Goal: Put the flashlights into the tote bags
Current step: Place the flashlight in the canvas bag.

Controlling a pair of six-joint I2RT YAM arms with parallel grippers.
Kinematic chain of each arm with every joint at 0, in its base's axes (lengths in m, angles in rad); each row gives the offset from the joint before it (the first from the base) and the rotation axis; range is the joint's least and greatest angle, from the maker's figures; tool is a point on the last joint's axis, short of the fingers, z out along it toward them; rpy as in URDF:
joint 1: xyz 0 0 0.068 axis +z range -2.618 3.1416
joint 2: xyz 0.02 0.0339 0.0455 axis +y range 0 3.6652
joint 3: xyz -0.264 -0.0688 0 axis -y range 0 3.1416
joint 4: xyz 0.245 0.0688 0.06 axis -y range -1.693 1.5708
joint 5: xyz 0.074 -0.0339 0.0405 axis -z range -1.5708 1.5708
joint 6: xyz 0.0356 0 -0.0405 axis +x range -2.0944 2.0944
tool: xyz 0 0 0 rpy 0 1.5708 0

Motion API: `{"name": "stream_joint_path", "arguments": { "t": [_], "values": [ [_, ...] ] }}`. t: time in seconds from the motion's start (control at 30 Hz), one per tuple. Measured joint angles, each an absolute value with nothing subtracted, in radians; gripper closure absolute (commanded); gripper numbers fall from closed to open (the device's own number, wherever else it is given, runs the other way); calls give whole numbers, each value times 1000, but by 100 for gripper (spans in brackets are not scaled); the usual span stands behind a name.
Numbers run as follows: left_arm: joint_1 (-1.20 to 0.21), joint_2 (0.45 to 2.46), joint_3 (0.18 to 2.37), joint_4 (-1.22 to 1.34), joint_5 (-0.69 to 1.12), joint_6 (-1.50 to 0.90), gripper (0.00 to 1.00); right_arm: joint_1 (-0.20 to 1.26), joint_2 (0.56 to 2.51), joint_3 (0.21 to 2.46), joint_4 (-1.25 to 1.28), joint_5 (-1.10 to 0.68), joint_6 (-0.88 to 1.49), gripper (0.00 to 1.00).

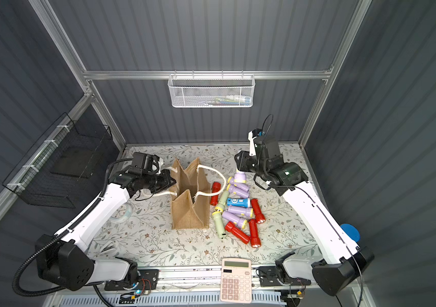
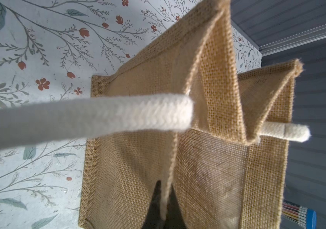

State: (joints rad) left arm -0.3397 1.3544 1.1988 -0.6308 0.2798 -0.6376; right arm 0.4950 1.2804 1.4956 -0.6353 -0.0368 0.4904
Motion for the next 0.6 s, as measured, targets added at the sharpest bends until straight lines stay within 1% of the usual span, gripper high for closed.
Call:
{"name": "stream_joint_path", "arguments": {
  "t": [0.17,0.37,0.53,0.6],
  "values": [
    [-362,1352,1199,-630,261,-648,100,585,1298,1495,-535,-115,525,82],
    [-386,1338,1199,-630,234,-661,100,712,1366,1504,-367,-202,541,84],
    [-386,1324,1199,-635,231,-662,100,749,1461,1504,-210,-254,554,89],
    [-386,1319,1197,-634,245,-662,100,754,1507,1500,-136,-269,563,90]
  ]
}}
